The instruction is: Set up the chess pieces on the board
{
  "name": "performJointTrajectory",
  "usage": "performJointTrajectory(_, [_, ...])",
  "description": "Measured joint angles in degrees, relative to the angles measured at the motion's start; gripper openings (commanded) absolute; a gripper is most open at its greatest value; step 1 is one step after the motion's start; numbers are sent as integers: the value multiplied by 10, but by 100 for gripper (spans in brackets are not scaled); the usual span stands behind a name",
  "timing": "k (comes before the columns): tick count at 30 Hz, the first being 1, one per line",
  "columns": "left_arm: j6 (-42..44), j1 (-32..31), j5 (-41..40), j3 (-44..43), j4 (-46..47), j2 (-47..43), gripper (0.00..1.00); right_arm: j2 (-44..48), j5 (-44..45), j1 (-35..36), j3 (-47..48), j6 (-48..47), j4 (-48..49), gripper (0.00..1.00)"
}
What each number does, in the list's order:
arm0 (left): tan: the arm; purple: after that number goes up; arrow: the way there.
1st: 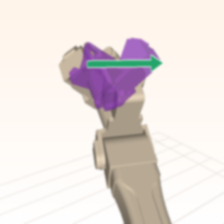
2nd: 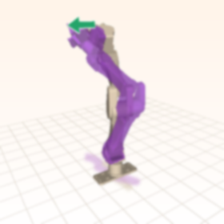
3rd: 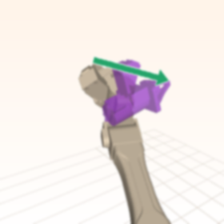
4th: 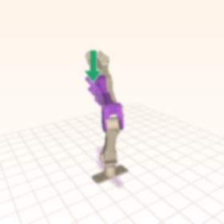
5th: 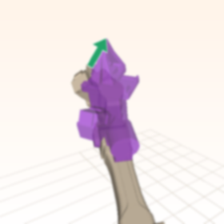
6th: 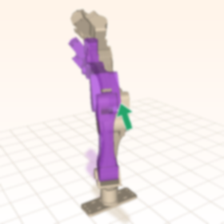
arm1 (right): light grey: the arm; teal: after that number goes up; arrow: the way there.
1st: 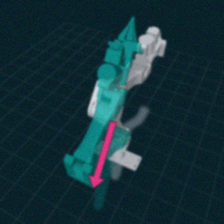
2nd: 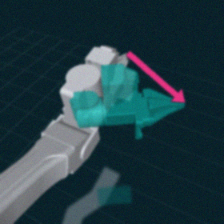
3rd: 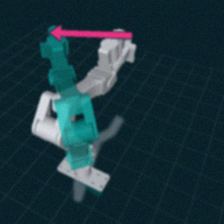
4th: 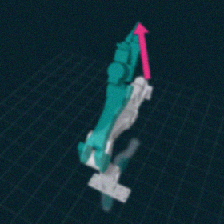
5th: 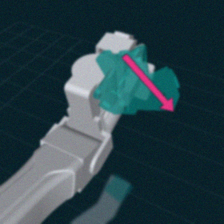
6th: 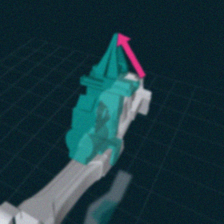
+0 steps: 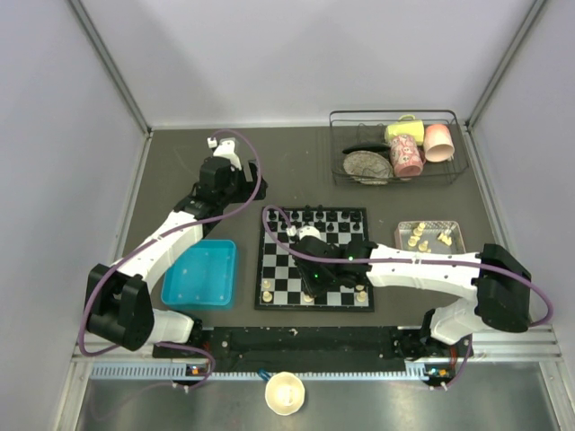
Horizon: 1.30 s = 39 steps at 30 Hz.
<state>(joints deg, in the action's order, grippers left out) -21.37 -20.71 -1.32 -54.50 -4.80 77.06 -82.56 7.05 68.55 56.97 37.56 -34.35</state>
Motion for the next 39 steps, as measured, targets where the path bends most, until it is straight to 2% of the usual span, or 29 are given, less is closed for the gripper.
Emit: performJointTrajectory(39, [0, 0, 2, 0, 0, 0, 91, -1, 4, 3, -12, 7, 20, 0])
